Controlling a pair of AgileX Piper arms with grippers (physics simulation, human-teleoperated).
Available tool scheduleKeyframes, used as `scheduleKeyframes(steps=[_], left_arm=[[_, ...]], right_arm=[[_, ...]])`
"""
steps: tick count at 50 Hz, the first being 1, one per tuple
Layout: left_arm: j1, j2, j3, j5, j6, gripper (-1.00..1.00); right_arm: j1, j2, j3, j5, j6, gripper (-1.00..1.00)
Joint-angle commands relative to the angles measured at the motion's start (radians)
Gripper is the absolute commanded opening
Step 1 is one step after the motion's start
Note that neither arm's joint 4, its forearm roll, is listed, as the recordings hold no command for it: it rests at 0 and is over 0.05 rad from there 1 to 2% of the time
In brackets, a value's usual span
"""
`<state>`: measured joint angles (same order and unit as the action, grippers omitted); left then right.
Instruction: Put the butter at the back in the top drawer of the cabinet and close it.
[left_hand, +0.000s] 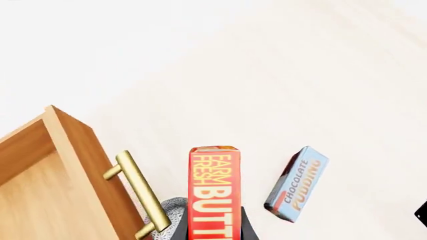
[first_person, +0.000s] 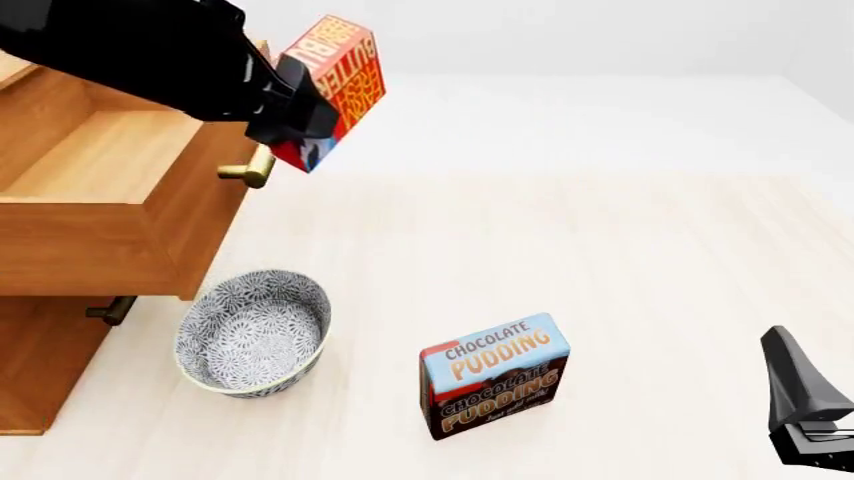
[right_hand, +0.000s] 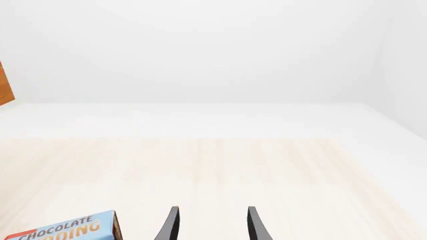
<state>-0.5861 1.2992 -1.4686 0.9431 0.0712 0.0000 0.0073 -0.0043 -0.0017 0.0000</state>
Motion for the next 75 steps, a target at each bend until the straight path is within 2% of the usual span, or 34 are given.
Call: scheduleKeyframes(steps=[1,15,27,75], left_arm=[[0.054,-0.056,-0.036,0.039,0.029,-1.0],[0.123,-0.101,-0.055,0.073,0.043,-1.0],[0.164,-0.113,-0.076,0.1,0.029,-1.0],[0.37,-0.132,-0.04,0.119,-0.001,-1.0]], right_arm=[[0.0,0.0,0.0,0.0,0.0,1.0],[0.0,0.0,0.0,0.0,0.0,1.0],[0.0,0.0,0.0,0.0,0.0,1.0],[0.0,0.0,0.0,0.0,0.0,1.0]])
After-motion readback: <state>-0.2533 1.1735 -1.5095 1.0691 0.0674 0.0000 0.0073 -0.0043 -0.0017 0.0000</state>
